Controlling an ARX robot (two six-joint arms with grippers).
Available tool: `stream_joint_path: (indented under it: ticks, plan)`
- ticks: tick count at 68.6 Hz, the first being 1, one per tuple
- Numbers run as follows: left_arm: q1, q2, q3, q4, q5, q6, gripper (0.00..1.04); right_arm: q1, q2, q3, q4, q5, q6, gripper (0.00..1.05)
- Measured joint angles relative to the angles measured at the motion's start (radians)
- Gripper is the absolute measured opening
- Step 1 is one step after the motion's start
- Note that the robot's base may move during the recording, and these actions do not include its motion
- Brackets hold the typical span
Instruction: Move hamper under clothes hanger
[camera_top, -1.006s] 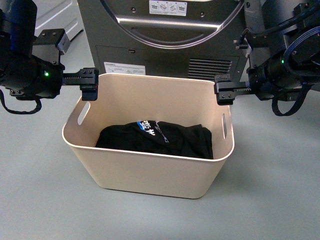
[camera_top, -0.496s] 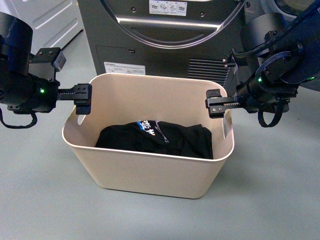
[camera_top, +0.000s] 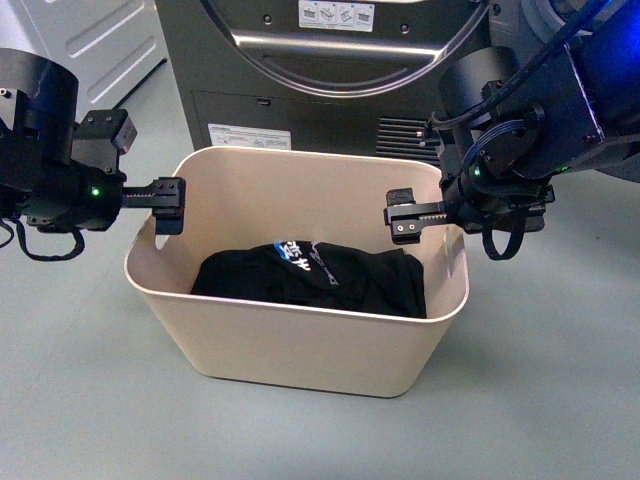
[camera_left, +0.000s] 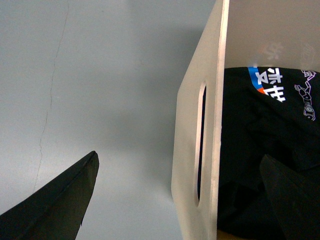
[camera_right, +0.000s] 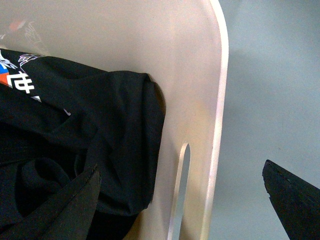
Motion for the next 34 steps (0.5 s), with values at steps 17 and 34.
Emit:
stream_joint_path:
  ticks: [17,34]
  plan:
    - [-0.012,0.025,0.033,0.000,-0.003,-0.005,0.98,-0.004,0.022,0.009,-0.008,0.018,0.004,0.97]
    - [-0.026,0.049,0.048,0.009,-0.013,-0.018,0.98,-0.005,0.047,0.024,-0.014,0.029,0.010,0.97]
